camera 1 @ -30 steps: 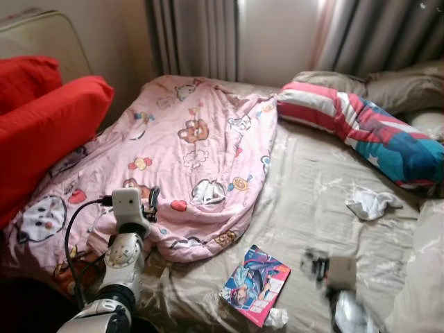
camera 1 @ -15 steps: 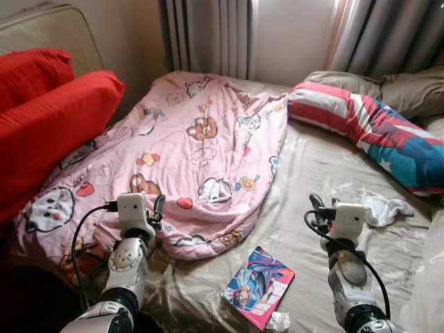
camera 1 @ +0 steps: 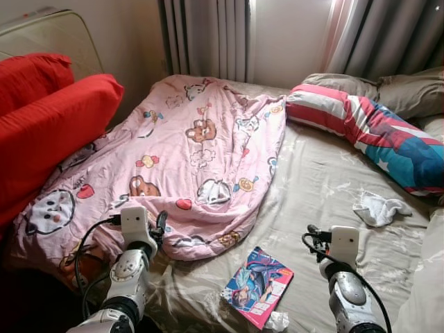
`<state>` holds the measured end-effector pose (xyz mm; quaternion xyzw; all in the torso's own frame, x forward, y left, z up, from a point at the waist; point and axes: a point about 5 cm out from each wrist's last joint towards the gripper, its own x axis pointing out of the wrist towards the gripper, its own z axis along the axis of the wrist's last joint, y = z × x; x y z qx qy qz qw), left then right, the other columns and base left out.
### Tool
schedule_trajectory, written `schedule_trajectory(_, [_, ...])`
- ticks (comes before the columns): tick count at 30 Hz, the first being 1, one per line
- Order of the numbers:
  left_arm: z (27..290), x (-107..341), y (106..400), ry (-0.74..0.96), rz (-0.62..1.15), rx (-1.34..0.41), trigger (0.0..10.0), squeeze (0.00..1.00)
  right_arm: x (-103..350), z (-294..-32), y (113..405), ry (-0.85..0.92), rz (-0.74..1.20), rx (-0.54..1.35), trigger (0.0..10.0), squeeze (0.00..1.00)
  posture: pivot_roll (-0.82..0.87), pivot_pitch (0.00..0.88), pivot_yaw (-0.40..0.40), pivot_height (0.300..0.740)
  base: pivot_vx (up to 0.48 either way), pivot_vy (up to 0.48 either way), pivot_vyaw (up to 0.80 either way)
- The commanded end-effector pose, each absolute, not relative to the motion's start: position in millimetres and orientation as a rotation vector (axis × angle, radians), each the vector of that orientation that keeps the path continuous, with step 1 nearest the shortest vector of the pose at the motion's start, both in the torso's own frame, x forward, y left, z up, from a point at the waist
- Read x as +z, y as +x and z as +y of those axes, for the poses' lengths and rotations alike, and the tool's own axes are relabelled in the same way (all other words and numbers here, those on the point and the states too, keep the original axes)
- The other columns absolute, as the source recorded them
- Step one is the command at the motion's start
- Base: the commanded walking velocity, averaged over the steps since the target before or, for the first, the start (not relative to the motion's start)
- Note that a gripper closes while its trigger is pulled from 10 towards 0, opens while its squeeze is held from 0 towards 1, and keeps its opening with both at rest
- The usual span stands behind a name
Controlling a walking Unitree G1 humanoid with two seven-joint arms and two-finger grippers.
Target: Clean up the room
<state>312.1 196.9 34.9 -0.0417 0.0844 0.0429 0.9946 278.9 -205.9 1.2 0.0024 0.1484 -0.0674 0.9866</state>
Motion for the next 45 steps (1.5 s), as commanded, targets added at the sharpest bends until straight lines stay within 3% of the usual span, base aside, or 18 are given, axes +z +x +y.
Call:
schedule_trajectory(1, [199.7,26.6,306.3,-0.091,0.214,0.100,10.0,0.00,-1.2,-209.5,277.1,0.004,0.322,-0.148,10.0,0.00,-0.09,0.000,0.002,0.740,0.000,0.000,0.00])
schedule_trajectory(13, [198.6,21.9,304.6,-0.093,0.254,0.092,10.0,0.00,-1.0,-212.5,277.9,0.007,0.335,-0.158,10.0,0.00,-0.09,0.000,-0.001,0.740,0.000,0.281,0.00])
schedule_trajectory(21, [200.4,18.9,302.6,-0.085,0.277,0.094,10.0,0.00,-3.8,-213.8,277.2,0.021,0.370,-0.165,10.0,0.00,-0.09,0.000,-0.003,0.740,0.000,0.000,0.00])
schedule_trajectory(27, [200.5,17.4,302.1,-0.100,0.290,0.095,10.0,0.00,-4.0,-213.9,277.4,0.026,0.375,-0.164,10.0,0.00,-0.09,0.000,-0.003,0.740,0.000,0.400,-0.65])
schedule_trajectory(45, [201.0,23.1,306.3,-0.079,0.262,0.092,10.0,0.00,0.6,-215.0,281.2,0.017,0.349,-0.169,10.0,0.00,-0.09,0.000,0.000,0.740,0.000,0.000,-0.05])
